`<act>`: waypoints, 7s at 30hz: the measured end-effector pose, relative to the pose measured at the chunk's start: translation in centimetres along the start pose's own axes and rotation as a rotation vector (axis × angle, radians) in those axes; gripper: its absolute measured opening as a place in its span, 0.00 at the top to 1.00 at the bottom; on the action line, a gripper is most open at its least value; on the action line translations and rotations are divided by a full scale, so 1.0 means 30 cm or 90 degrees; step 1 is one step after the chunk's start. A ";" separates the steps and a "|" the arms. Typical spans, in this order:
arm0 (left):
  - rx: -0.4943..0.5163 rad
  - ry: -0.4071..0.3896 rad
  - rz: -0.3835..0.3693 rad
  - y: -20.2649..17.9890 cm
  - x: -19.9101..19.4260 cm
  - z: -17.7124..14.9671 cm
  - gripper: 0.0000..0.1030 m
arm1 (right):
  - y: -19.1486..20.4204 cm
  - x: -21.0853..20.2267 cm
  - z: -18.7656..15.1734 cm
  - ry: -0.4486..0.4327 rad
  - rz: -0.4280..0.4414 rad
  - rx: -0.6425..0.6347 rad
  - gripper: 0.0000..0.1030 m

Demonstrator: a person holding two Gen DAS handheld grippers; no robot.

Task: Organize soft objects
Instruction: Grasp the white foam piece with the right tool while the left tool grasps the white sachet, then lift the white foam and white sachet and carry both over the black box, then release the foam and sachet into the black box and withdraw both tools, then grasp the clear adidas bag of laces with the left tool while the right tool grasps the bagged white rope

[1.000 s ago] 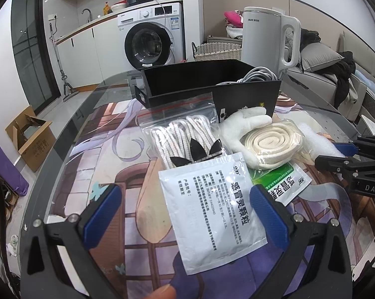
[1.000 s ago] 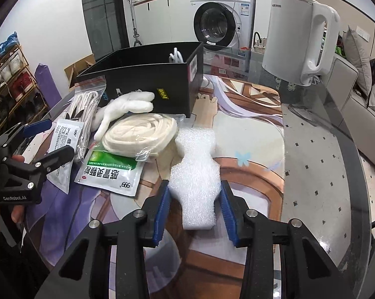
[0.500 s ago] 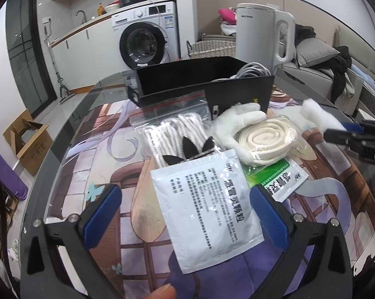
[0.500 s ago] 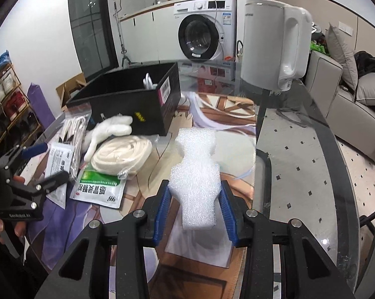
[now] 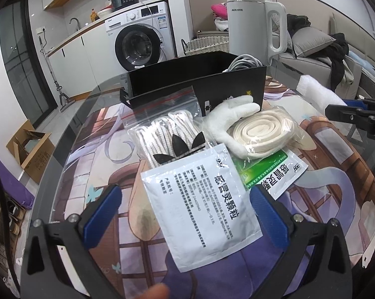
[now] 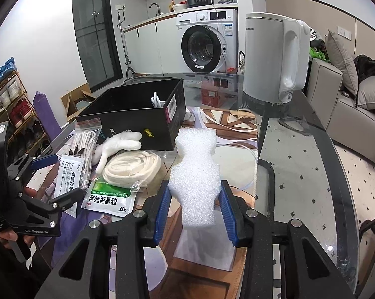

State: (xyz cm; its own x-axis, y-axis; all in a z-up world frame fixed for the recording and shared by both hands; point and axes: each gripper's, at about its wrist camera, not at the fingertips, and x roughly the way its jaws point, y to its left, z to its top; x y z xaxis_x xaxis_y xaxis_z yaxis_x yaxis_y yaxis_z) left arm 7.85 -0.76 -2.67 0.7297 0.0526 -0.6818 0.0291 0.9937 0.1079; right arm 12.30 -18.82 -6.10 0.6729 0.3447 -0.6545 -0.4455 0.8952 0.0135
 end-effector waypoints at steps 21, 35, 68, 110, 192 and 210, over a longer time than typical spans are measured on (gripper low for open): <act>0.045 -0.021 -0.043 -0.037 -0.059 -0.024 0.47 | 0.015 -0.044 0.013 -0.028 0.002 -0.008 0.62; 0.019 -0.024 -0.080 -0.008 -0.077 -0.011 0.69 | 0.029 -0.049 0.010 -0.032 0.008 -0.013 0.62; 0.052 0.005 -0.041 -0.084 -0.052 -0.036 0.43 | 0.033 -0.059 0.020 -0.039 0.013 -0.018 0.62; -0.096 -0.074 -0.105 0.132 -0.023 0.321 0.45 | 0.207 0.080 0.287 -0.057 0.100 -0.084 0.62; -0.107 -0.020 -0.074 0.128 0.036 0.089 0.00 | 0.160 0.078 0.069 0.004 0.082 -0.054 0.00; -0.089 -0.011 -0.093 0.117 0.045 0.078 0.00 | 0.205 0.211 0.080 0.084 0.080 -0.093 0.00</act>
State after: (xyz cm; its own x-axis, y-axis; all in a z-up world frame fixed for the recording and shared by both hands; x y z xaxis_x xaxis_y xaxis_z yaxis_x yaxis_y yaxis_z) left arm 10.54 2.56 -1.51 0.7364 -0.0930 -0.6702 0.0403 0.9948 -0.0937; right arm 15.22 -10.45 -8.34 0.5279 0.4020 -0.7481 -0.6076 0.7942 -0.0019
